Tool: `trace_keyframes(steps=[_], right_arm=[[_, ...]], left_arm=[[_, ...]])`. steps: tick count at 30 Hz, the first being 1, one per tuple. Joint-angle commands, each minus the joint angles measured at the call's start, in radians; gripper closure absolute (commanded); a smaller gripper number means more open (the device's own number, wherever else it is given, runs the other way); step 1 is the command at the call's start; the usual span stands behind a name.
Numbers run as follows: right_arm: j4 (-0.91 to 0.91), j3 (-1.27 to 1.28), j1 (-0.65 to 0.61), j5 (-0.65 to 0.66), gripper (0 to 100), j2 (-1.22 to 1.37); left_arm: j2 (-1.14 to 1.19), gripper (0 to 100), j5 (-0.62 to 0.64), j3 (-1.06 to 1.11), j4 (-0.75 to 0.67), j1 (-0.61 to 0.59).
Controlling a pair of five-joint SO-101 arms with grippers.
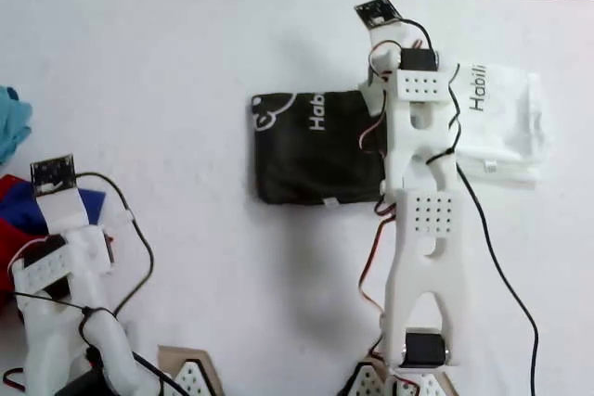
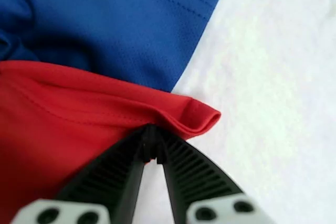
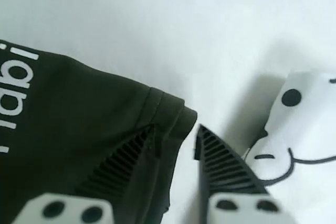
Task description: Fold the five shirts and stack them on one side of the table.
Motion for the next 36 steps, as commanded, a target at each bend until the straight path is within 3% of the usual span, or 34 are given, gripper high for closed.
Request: trace_keyframes(steps=[1, 12, 30, 36], right_arm=[[0.007, -0.075, -0.001, -0.006, 96.5, -0.001], [0.036, -0.253, -0.005, -0.006, 97.9, -0.03], [-0.058, -0.229, 0.002, -0.005, 97.8, 0.068], [0.07, -0.229, -0.044, -0.009, 96.1, -0.022]], left_arm=[[-0.026, 97, -0.003, -0.002, -0.011, 0.011], [-0.026, 97, -0.003, -0.002, -0.011, 0.011], [-0.028, 97, -0.003, -0.001, -0.012, 0.011], [-0.028, 97, -0.003, -0.001, -0.012, 0.011]])
